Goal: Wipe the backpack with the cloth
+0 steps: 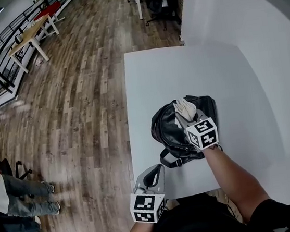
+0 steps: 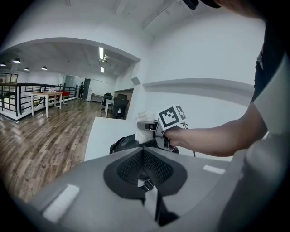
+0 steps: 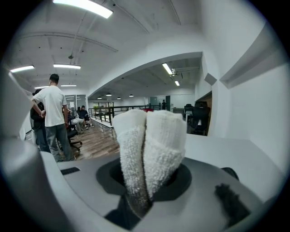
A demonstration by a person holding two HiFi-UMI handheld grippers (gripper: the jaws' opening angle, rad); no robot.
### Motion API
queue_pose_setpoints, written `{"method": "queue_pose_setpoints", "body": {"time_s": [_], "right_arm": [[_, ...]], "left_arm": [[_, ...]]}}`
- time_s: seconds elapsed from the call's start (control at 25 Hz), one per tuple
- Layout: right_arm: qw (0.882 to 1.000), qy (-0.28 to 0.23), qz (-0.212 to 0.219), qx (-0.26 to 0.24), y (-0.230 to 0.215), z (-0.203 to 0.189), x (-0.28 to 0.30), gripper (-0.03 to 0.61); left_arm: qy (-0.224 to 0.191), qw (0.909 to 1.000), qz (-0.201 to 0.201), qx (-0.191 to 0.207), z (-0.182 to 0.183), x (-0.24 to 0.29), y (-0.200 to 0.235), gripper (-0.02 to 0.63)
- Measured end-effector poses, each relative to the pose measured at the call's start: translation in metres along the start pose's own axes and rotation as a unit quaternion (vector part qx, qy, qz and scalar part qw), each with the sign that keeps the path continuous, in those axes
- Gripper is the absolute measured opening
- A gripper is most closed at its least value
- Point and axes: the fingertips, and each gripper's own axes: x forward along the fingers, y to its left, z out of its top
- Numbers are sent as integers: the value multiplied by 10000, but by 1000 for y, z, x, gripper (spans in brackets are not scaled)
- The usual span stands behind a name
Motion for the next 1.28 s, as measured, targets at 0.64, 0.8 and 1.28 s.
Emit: {"method": "queue_pose_setpoints", "body": {"time_s": [0.64,0.8,1.28], "right_arm": [[9970,218,737,32,58,-21,59,98],[9967,267,772,-6,59,-26,63,98],[9974,364,622,-91,47,-32,55,98]], "left_arm": [[105,9986,496,-178,-13,-9,29,6],[100,9983,537,-197,-13,-8,31,6],[89,9990,422,-133,-9,-5,26,6]]}}
